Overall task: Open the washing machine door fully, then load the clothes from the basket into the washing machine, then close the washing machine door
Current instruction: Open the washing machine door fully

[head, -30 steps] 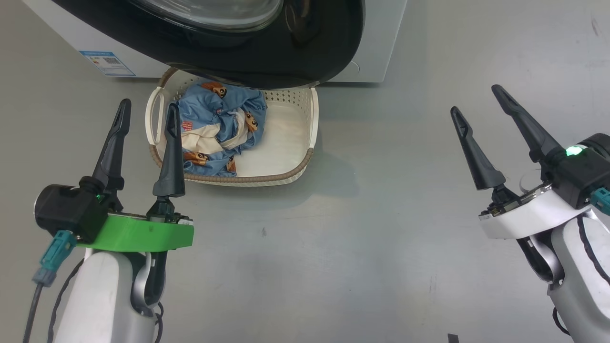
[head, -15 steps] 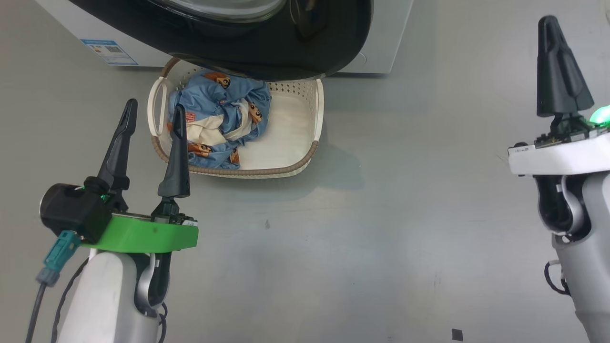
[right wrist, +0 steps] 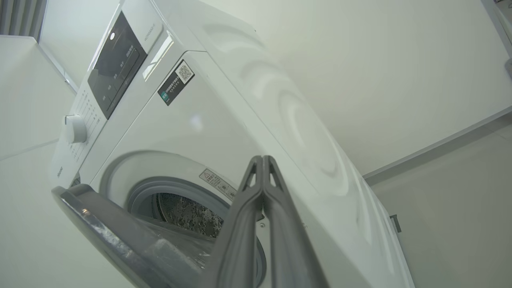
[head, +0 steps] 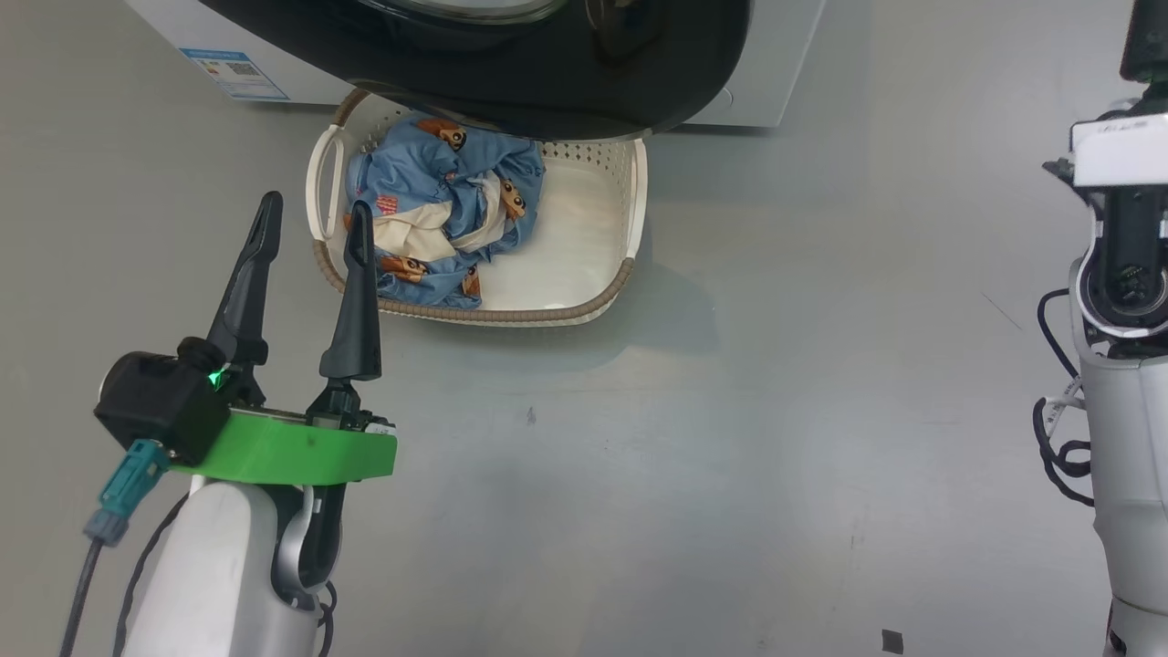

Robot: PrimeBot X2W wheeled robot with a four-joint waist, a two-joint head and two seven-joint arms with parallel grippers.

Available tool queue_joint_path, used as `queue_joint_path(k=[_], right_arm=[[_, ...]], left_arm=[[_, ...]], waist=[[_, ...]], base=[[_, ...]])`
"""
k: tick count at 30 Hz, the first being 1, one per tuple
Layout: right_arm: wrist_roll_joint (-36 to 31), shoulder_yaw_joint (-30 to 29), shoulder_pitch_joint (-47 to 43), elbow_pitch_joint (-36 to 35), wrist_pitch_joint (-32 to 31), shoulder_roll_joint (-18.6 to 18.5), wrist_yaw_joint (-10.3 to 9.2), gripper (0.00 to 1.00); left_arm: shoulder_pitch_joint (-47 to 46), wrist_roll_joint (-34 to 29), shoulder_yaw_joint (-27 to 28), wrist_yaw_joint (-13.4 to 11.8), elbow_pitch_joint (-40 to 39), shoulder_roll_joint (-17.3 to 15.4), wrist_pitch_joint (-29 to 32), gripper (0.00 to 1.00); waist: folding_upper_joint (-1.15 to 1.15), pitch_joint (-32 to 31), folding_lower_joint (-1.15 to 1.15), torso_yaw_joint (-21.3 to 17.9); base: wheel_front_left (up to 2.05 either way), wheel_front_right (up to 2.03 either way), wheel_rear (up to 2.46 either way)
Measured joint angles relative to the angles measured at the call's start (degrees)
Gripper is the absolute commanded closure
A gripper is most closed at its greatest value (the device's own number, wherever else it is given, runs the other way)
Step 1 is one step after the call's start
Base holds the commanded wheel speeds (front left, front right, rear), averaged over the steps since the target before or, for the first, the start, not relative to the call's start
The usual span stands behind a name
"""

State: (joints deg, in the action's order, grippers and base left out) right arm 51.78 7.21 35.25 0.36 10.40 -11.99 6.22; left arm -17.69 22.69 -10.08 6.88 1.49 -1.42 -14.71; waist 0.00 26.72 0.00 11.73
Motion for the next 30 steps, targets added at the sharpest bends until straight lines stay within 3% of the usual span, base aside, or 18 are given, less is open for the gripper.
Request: queue_joint_path(k=[6,11,21,22,25,30], right_arm=[[12.18,-3.44,3.56,3.25,-4.36,3.94,-0.04,1.00],[21.74,-4.25,6.74,6.83,-10.80,6.61,-1.87,1.00],[31.38,-2.74,15.40,10.47,-23.26,6.24,-6.55,1.00],[32.73,-2.16,16.56,11.52,-25.64,6.27,-8.01,1.00],[33.95,-2.21,17.62,13.36,-28.00,6.10,-9.99,1.00],[34.85,-1.70,18.94,14.97,-31.11,5.86,-11.14,1.00]], left_arm=[[-0.29,0.35,-0.85,0.00,0.02,0.01,0.00,0.00],[-0.51,0.98,-1.40,0.00,0.05,0.01,0.00,0.00],[-0.62,1.26,-2.54,0.00,-0.09,0.02,0.00,0.00],[-0.70,1.52,-2.58,0.00,-0.24,0.01,0.00,0.00],[-1.17,1.65,-2.88,0.00,-0.44,0.02,0.00,0.00],[-1.20,2.54,-2.99,-0.01,-0.66,0.02,0.00,0.00]], waist=[[0.00,0.46,0.00,1.39],[0.00,0.84,0.00,2.54],[0.00,1.82,0.00,5.01],[0.00,2.09,0.00,5.44],[0.00,2.43,0.00,6.10],[0.00,2.87,0.00,6.90]], base=[[0.00,0.00,0.00],[0.00,0.00,0.00],[0.00,0.00,0.00],[0.00,0.00,0.00],[0.00,0.00,0.00],[0.00,0.00,0.00]])
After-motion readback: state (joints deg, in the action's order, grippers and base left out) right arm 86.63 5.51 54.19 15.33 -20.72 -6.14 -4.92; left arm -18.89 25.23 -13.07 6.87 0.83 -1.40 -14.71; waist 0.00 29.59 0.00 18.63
